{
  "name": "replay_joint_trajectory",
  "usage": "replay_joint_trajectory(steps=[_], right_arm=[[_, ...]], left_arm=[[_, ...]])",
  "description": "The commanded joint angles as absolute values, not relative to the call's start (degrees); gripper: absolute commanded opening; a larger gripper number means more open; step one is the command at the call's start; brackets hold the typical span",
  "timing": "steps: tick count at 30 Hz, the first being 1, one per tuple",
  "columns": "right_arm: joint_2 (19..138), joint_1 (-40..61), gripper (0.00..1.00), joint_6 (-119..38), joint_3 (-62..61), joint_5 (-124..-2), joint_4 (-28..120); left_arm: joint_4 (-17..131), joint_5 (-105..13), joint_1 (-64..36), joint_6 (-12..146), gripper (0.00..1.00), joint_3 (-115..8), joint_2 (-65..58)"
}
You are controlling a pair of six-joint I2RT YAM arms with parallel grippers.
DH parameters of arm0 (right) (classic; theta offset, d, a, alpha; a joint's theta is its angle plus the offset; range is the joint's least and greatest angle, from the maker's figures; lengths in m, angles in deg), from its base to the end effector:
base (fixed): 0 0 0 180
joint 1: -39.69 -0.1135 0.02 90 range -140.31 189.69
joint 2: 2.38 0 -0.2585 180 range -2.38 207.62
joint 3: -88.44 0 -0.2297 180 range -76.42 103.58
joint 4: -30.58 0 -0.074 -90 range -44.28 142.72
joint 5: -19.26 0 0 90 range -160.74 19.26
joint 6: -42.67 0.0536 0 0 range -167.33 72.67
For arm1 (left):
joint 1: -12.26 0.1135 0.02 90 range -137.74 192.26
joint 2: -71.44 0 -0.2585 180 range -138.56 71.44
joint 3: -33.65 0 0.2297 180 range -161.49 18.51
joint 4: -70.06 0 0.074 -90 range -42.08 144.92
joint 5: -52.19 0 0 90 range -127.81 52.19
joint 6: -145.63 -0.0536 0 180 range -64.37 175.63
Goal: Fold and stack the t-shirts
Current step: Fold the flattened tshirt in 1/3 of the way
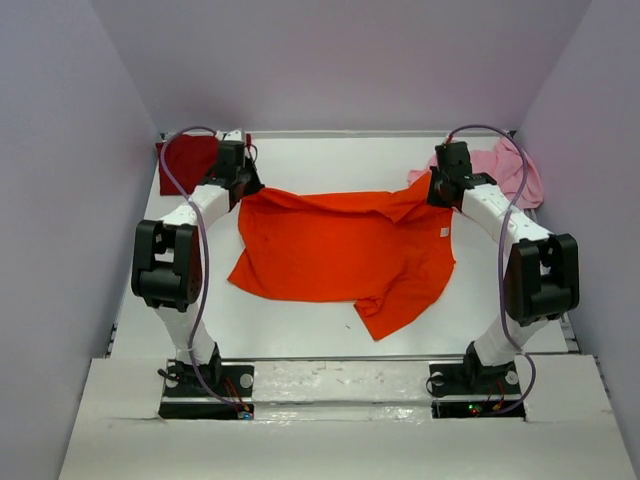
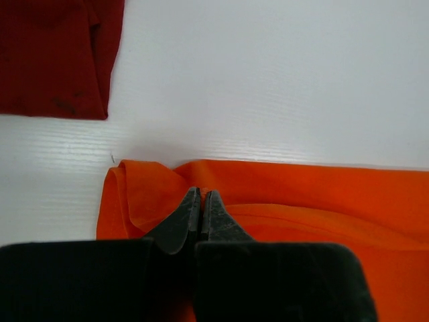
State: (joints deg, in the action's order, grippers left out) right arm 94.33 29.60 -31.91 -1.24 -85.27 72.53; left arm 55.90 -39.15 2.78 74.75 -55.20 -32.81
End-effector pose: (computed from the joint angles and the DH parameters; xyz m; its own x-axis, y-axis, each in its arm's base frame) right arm 0.3589 0.0502 0.2506 -0.7105 0.1350 -0.6906 0.1904 0.9817 -0.0039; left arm 0.4102 -0.0698 0.2401 -0.5203 -0.2451 -0.8181 0.0151 0.9551 -0.2958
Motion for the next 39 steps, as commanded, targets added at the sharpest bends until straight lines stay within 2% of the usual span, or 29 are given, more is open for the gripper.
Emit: replay_joint_trajectory(steps=[1,8,10,12,13,15,19,26,39], right_arm=[[91.1,29.9,0.00,-30.1,-4.1,-86.5,70.9],[92.8,29.9,0.00,-28.9,-6.3,-84.5,71.2],[92.7,29.9,0.23,-28.1,-6.3,-85.5,71.8],[91.8,29.9,0.40,-28.1,-5.9,-86.5,72.1],[91.4,29.9,0.52,-28.1,-5.7,-87.2,72.2],[90.4,29.9,0.62,-28.6,-4.5,-86.9,72.3],[91.6,29.9,0.67,-28.8,-0.9,-86.0,73.0],[98.4,29.4,0.68,-27.6,5.3,-82.5,72.8],[111.0,26.9,0.68,-22.9,9.3,-74.7,67.5]], left_arm=[[56.2,-38.4,2.0,76.1,0.00,-52.6,-28.7],[55.0,-36.2,1.4,76.3,0.00,-48.4,-28.5],[52.8,-34.4,1.4,78.0,0.00,-47.9,-28.9],[51.8,-32.9,1.4,78.7,0.00,-47.3,-28.4],[51.7,-32.0,1.4,79.4,0.00,-46.5,-27.9],[52.1,-29.8,1.4,80.0,0.01,-45.5,-25.1],[51.4,-28.8,1.4,81.0,0.04,-44.7,-20.6],[50.2,-30.9,0.9,81.5,0.06,-44.6,-15.1],[50.9,-29.7,-0.8,81.6,0.06,-42.6,-17.4]])
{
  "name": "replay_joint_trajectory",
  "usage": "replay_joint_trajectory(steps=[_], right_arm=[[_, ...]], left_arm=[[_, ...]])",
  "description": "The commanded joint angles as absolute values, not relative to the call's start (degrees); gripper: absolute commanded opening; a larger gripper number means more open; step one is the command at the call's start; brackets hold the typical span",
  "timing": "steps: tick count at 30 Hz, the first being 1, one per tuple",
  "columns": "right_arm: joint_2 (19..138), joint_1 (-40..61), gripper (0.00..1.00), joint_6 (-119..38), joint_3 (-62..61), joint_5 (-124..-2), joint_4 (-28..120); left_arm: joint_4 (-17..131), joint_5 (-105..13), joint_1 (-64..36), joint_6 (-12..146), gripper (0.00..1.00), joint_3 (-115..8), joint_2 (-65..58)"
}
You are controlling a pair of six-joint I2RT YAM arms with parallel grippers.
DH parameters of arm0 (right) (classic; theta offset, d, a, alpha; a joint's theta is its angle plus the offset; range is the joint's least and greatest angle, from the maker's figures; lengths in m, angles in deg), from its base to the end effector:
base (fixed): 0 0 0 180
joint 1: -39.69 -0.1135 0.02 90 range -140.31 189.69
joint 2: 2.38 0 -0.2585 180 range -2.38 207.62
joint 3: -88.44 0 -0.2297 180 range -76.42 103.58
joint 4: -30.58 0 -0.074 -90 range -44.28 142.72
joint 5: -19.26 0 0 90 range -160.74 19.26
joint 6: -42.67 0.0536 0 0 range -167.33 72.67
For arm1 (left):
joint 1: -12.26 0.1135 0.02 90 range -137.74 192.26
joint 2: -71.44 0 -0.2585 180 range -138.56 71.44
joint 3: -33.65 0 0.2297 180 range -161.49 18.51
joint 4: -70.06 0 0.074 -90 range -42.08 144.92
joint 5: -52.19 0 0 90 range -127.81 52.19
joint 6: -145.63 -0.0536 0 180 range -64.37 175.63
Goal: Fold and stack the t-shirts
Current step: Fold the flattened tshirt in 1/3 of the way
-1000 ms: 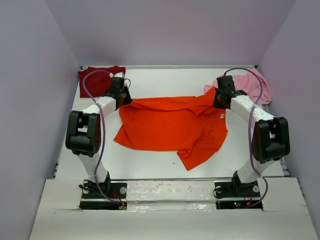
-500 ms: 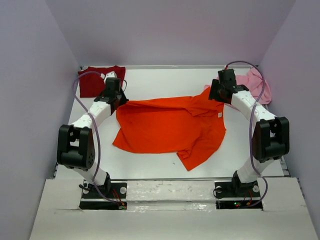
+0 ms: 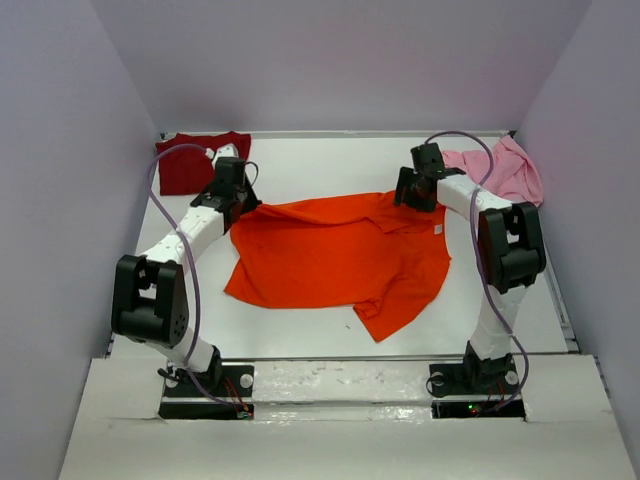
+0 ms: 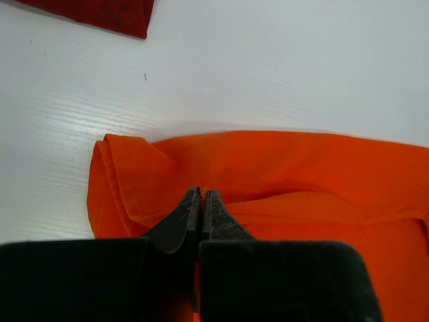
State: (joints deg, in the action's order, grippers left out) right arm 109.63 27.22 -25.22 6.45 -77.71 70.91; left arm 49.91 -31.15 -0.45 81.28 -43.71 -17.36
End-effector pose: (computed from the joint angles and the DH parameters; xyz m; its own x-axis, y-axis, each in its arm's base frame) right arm 0.4056 0.0830 0.1943 -0.7896 0.2080 -0.5773 0.1640 0.9781 0.1281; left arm 0.3409 -0.0705 0.2597 -0.5135 -0.3249 -0.7942 -0.1111 0.9429 -0.3140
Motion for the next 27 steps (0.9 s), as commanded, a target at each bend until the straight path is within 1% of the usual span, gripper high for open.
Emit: replay_joint_trajectory(steps=[1,4,7,9,11,14,16,17,18,19,20,21,23,25,27], right_arm=[[112.0,26.9,0.68,-22.9,9.3,-74.5,67.5],[112.6,26.9,0.68,-22.6,8.7,-74.9,67.5],[112.8,26.9,0.68,-23.2,8.7,-75.5,67.5],[112.5,26.9,0.68,-23.2,8.5,-75.8,67.5],[112.1,26.9,0.68,-23.2,8.4,-75.8,67.5],[111.5,26.9,0.68,-23.3,8.0,-75.8,67.5],[111.0,26.9,0.68,-23.6,7.8,-76.1,67.5],[110.7,26.9,0.68,-23.7,7.7,-76.1,67.5],[110.5,26.9,0.68,-24.0,7.4,-76.2,67.5],[110.4,26.9,0.69,-24.3,7.3,-76.5,67.6],[110.2,26.9,0.69,-24.6,7.3,-76.7,67.5],[110.2,26.9,0.69,-25.0,7.1,-77.2,67.6],[110.2,26.9,0.69,-25.4,7.0,-77.7,67.7],[110.6,26.9,0.69,-25.5,7.0,-77.6,67.8],[110.7,26.9,0.69,-25.3,7.1,-77.4,67.8]], left_arm=[[51.1,-29.6,-0.9,81.6,0.06,-42.0,-17.5],[51.1,-29.4,-1.1,81.4,0.03,-40.9,-17.2],[51.7,-28.0,-1.2,82.1,0.03,-36.6,-16.3],[51.9,-26.5,-1.1,83.2,0.08,-34.7,-16.8],[51.2,-24.0,-1.1,84.3,0.13,-33.3,-17.8],[50.2,-23.4,-0.7,86.2,0.28,-33.4,-20.6],[49.0,-22.7,-0.7,87.3,0.42,-34.4,-22.9],[48.9,-22.7,-0.7,87.4,0.45,-34.5,-23.6],[48.7,-22.0,-0.7,87.4,0.54,-34.7,-24.3],[48.4,-21.4,-0.6,88.0,0.57,-34.7,-24.4],[48.2,-20.8,-0.5,88.2,0.57,-34.7,-24.4],[47.6,-20.0,-0.6,88.3,0.62,-34.6,-23.7],[46.8,-19.2,-0.5,88.9,0.63,-35.0,-20.9],[46.0,-18.2,-0.3,88.7,0.68,-36.1,-18.2],[44.4,-17.2,-0.3,87.8,0.70,-38.1,-15.8]])
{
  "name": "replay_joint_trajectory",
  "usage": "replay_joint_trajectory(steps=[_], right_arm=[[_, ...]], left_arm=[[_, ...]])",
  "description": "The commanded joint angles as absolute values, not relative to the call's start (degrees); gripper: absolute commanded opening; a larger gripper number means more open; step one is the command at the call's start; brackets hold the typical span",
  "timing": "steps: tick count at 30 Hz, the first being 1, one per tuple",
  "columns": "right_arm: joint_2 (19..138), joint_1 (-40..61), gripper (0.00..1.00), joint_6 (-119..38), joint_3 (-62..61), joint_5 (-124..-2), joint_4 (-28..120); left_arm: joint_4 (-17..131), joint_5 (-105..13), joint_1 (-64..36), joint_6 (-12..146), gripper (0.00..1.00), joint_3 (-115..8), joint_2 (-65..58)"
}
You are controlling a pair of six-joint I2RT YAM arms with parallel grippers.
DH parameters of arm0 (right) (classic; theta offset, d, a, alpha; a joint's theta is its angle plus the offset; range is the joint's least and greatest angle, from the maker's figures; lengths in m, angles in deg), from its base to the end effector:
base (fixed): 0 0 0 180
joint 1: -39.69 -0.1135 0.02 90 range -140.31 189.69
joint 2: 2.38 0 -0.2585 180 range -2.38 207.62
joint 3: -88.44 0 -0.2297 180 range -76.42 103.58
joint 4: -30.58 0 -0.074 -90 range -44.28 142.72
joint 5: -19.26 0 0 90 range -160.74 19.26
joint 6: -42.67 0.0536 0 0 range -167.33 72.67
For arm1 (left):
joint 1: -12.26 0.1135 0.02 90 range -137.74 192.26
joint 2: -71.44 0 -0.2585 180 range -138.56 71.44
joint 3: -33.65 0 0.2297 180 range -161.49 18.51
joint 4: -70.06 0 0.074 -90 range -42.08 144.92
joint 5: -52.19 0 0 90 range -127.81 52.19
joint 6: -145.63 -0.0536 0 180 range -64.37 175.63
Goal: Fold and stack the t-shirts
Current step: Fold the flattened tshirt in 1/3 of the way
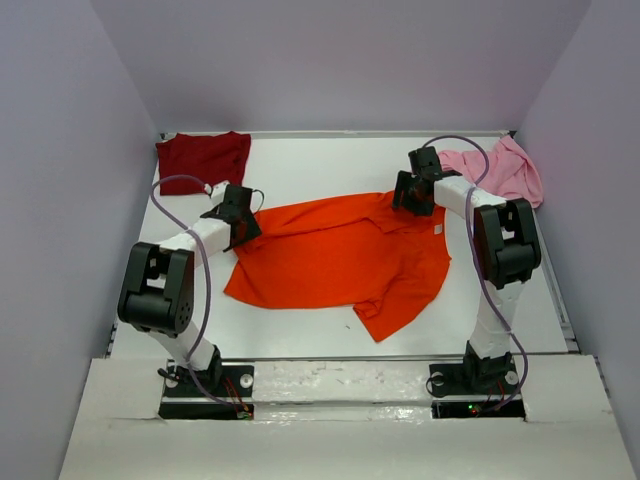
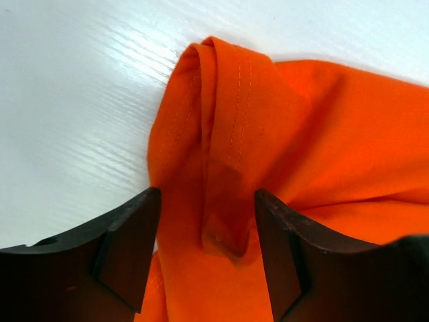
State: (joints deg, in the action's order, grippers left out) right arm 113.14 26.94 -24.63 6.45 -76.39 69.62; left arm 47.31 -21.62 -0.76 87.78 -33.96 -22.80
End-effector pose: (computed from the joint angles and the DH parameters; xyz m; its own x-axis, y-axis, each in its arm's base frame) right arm 0.4114 0.0877 0.1714 -0.8151 0.2093 -0.5402 0.1603 0.9775 0.1369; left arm 0.3211 -0.0589 0.1731 -0.6471 -0.3749 -0.6638 -0.3601 0.9178 -0.1673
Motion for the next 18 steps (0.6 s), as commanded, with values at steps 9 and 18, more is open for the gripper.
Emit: replay_joint_trajectory(steps=[9,18], right_arm=[[111.2,26.9,0.69,-25.6,7.3,-77.1,67.9],[112.3,26.9,0.69,-25.6,7.7,-76.6,68.1]], left_arm=[[44.3,-18.6,0.0,85.7,0.70,-45.6,-20.4],[47.8,-22.4,-0.3,87.4,0.66,-41.2,-21.8]])
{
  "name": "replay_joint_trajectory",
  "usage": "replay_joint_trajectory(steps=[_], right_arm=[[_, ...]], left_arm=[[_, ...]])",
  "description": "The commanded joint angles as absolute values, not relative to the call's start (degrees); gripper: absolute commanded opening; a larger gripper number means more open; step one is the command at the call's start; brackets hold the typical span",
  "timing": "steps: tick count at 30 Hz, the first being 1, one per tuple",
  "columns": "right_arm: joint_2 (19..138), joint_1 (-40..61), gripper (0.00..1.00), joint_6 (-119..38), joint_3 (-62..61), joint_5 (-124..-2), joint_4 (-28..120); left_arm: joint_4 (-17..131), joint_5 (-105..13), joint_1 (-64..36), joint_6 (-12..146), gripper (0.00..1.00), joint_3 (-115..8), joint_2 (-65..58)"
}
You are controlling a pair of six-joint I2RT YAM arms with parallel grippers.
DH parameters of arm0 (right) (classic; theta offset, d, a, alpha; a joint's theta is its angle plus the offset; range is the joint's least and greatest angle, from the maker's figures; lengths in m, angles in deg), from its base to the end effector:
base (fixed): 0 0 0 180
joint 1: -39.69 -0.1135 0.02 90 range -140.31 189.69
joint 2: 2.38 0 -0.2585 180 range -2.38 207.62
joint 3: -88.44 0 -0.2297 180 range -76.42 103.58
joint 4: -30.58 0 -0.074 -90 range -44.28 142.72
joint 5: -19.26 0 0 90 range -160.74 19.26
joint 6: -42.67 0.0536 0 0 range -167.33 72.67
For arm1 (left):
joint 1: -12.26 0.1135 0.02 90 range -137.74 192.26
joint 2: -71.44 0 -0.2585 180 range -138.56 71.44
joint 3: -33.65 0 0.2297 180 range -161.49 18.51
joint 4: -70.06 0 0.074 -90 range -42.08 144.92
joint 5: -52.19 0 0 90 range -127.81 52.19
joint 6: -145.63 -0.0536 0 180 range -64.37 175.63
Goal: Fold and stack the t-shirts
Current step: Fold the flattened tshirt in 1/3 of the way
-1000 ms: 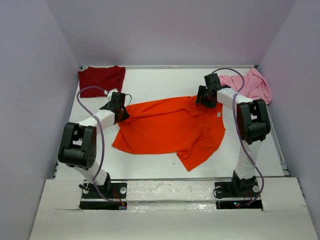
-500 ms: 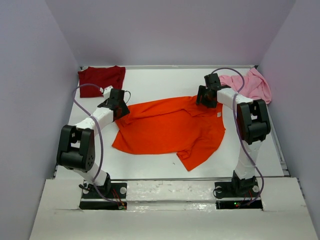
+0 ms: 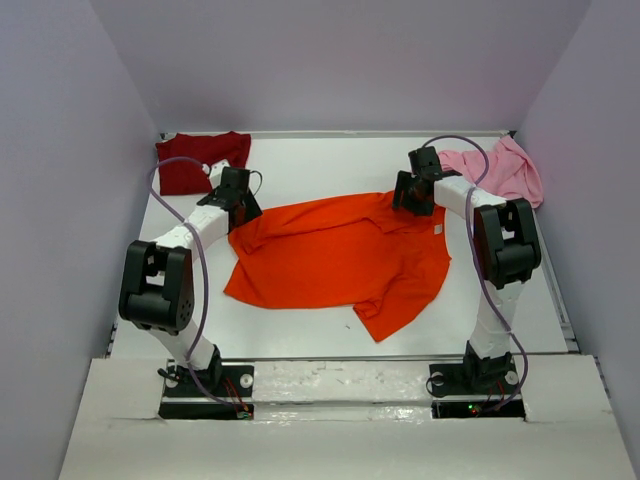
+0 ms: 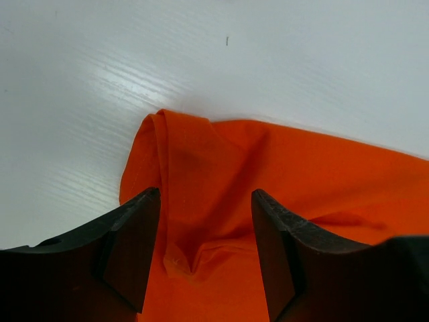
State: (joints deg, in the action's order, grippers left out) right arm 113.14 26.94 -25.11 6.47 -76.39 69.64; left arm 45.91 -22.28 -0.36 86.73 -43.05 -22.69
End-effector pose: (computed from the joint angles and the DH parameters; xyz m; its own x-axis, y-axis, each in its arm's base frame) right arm 0.4114 0.0877 0.1715 -0.8164 0.2011 -0.5413 0.1534 0.9792 0.1324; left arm 0.3464 -0.0628 0.2191 -0.5623 -0.3841 -0.7323 -0.3216 0.9174 -0.2342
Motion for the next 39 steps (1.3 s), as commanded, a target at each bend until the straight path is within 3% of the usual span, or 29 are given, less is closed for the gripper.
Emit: replay_joint_trajectory(steps=[1,26,33,39], right_arm=[[112.5,26.9,0.69,-25.6,7.7,-76.4,68.1],[112.4,26.9,0.68,-27.5,5.8,-77.1,67.8],[112.2,26.9,0.68,-28.0,5.9,-77.2,67.8],[112.1,26.9,0.67,-27.9,5.4,-77.1,67.8]], left_arm=[[48.0,-22.1,-0.3,87.4,0.66,-40.4,-22.0],[52.1,-16.0,-0.2,85.2,0.63,-45.0,-33.1],[50.1,-14.6,0.0,83.3,0.56,-48.5,-34.5],[47.8,-13.0,0.2,81.8,0.59,-51.7,-34.4]])
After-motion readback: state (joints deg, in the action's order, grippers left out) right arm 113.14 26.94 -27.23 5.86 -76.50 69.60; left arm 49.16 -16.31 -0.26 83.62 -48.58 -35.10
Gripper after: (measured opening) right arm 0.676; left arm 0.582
